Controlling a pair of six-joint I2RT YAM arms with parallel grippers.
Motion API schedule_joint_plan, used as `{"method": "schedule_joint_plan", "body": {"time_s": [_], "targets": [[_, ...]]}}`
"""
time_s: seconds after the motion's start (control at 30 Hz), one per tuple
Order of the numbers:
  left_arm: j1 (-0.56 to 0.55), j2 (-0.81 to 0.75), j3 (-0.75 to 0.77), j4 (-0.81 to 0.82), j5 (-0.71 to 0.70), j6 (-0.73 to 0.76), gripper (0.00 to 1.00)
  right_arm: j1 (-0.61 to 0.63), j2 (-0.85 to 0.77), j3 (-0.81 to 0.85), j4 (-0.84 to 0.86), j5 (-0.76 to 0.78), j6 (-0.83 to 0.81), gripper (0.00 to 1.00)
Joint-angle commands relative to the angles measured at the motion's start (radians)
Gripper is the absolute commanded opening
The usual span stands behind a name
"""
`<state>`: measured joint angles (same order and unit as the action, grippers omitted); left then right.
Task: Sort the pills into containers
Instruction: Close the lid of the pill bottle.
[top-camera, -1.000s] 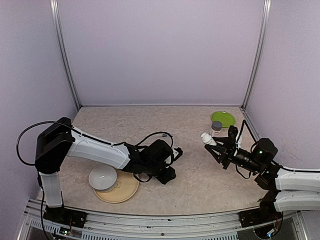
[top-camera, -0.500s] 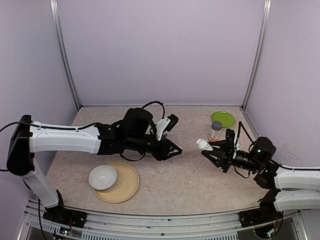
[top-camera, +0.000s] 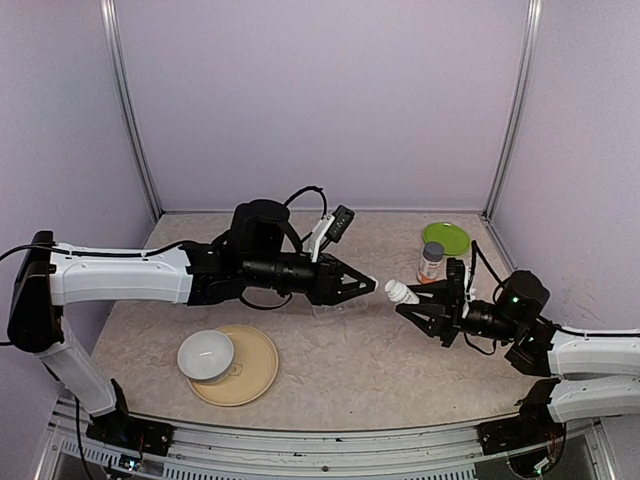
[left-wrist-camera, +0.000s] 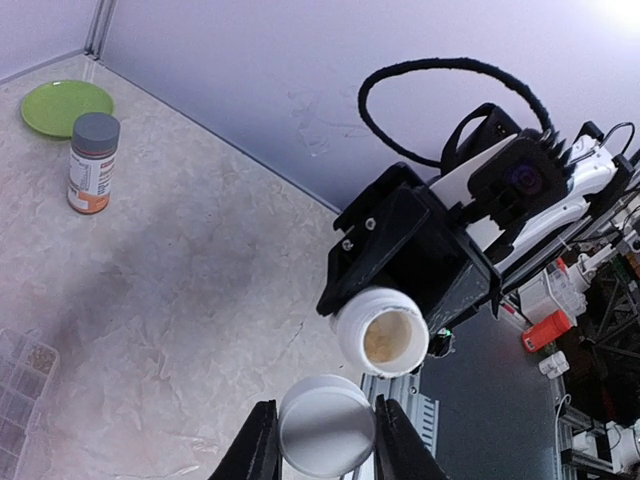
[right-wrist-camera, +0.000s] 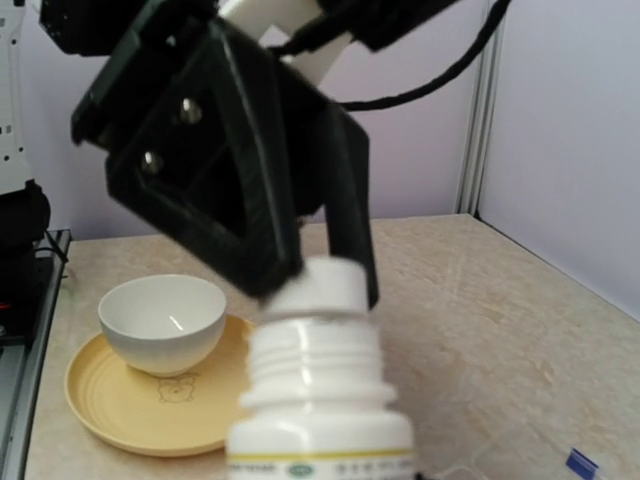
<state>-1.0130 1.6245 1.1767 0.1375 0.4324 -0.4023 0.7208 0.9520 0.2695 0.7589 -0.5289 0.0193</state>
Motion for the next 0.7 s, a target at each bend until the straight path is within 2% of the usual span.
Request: {"method": "schedule_joint_plan", "body": {"time_s": [0.0,0.27,0.67], "targets": [[0.002,0.009,-0.012,0.128,0.06,-0.069,0.25,0.018,0.006,0.033,0.016,0.012,0.009,0.0],[0.001,0.037,-0.017,0.203,0.092,-0.115,0.26,0.032,0.012,0.039,0.029,0.016,0.022,0.0],[-0.013,0.054,-0.008,0.204,0.074,-0.109,0.26,0.056,0.029,0.062,0.035,0.027,0.026,0.0]]}}
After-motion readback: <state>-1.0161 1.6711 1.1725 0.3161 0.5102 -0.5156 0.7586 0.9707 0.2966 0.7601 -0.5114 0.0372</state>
